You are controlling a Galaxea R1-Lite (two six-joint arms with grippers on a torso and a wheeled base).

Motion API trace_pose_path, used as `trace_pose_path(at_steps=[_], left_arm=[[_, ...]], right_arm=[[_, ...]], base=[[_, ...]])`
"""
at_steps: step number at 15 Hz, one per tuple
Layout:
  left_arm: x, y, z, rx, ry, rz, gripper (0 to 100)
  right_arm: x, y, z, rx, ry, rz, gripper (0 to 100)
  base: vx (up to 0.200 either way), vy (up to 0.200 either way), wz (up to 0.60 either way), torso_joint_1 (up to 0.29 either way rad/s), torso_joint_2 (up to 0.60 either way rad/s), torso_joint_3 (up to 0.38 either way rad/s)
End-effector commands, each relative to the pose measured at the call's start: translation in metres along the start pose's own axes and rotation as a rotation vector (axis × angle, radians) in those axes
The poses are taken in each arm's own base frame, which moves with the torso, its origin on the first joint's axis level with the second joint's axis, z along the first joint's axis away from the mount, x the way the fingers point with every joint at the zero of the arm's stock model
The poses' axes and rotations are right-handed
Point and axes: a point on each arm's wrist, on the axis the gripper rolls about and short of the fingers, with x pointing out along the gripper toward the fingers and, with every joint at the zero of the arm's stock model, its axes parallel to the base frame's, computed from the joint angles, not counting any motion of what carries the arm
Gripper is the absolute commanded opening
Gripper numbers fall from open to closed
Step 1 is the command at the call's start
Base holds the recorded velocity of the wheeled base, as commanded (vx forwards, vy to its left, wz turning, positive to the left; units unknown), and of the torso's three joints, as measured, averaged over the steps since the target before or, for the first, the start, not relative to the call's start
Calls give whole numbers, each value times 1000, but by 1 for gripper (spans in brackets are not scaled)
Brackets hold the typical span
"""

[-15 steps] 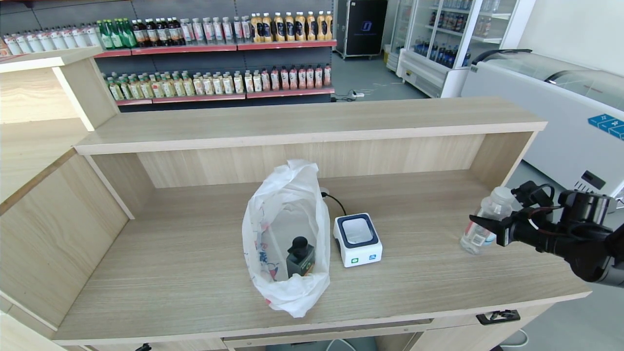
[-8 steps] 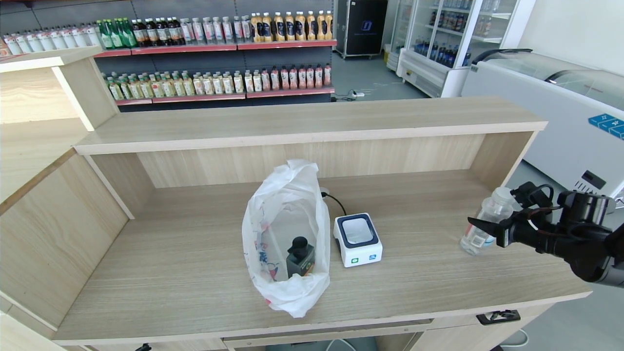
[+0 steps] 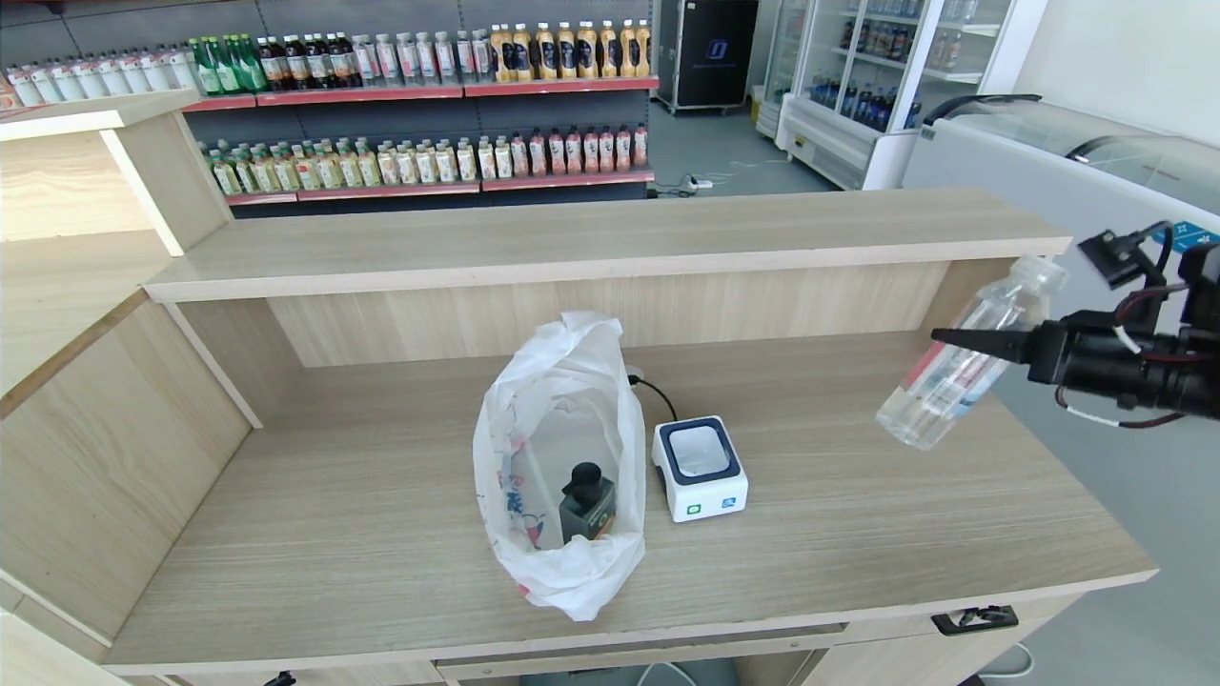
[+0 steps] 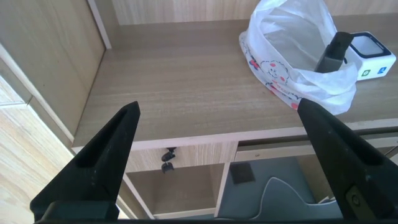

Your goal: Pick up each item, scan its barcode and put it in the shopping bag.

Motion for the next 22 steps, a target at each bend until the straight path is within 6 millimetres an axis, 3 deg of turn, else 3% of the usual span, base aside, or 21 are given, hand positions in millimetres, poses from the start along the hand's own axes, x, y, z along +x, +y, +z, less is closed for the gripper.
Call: trace_pose_path(at_steps=[1, 2, 3, 5, 9, 11, 16, 20, 22], left_arm=[[0, 0, 0, 0, 1, 0, 100], [0, 0, 0, 0, 1, 0, 100], [0, 0, 0, 0, 1, 0, 100], [0, 0, 0, 0, 1, 0, 100], [0, 0, 0, 0, 1, 0, 100], [0, 0, 0, 0, 1, -2, 100], [0, 0, 0, -2, 1, 0, 100], [0, 0, 0, 0, 1, 0, 100], [0, 0, 0, 0, 1, 0, 100]], right_arm=[[-32, 68, 67, -111, -78, 178, 0], [-32, 68, 67, -111, -78, 178, 0], [-45, 102, 77, -105, -71, 271, 0], [-59, 142, 79, -66, -61, 342, 0], [-92, 206, 68, -17, 12, 468, 0], [-102, 221, 62, -9, 36, 504, 0], [-120, 232, 52, 20, 62, 500, 0], [-122, 235, 23, 10, 57, 292, 0], [-120, 240, 22, 9, 70, 299, 0]], base=[[0, 0, 0, 0, 0, 0], [0, 0, 0, 0, 0, 0], [0, 0, 0, 0, 0, 0], [0, 0, 0, 0, 0, 0], [0, 0, 0, 0, 0, 0], [0, 0, 0, 0, 0, 0], [0, 0, 0, 0, 0, 0], [0, 0, 0, 0, 0, 0], [0, 0, 0, 0, 0, 0]])
